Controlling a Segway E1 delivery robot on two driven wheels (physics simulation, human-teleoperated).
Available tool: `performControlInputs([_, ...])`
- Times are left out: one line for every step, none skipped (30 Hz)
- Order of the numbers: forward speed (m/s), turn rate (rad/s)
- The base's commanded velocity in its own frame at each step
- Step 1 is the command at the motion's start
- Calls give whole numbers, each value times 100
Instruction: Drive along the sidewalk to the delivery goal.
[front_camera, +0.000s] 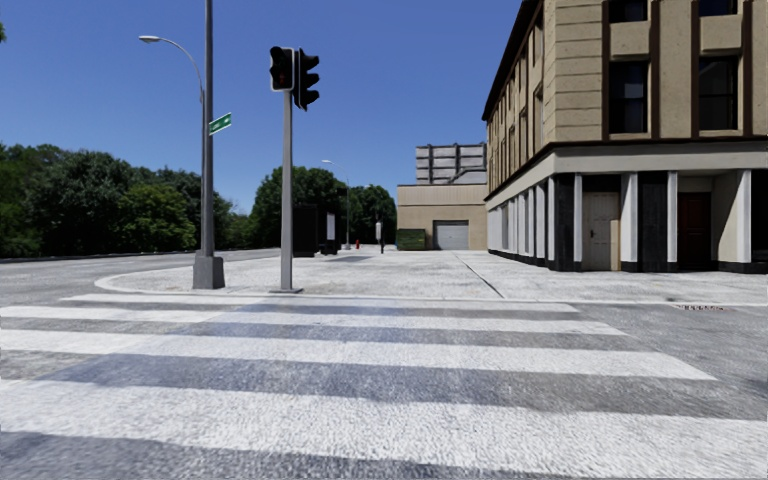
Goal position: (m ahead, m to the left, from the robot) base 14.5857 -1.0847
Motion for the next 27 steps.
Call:
performControlInputs([129, -24])
performControlInputs([129, -24])
performControlInputs([129, -24])
performControlInputs([151, -24])
performControlInputs([200, -24])
performControlInputs([200, -24])
performControlInputs([200, -24])
performControlInputs([200, -24])
performControlInputs([200, -24])
performControlInputs([200, -24])
performControlInputs([200, -24])
performControlInputs([200, -24])
performControlInputs([200, -24])
performControlInputs([200, -24])
performControlInputs([200, -24])
performControlInputs([200, -24])
performControlInputs([200, -24])
performControlInputs([200, -24])
performControlInputs([200, -24])
performControlInputs([200, -24])
performControlInputs([200, -24])
performControlInputs([200, -24])
performControlInputs([200, -24])
performControlInputs([200, -24])
performControlInputs([200, -24])
performControlInputs([200, -24])
performControlInputs([200, -8])
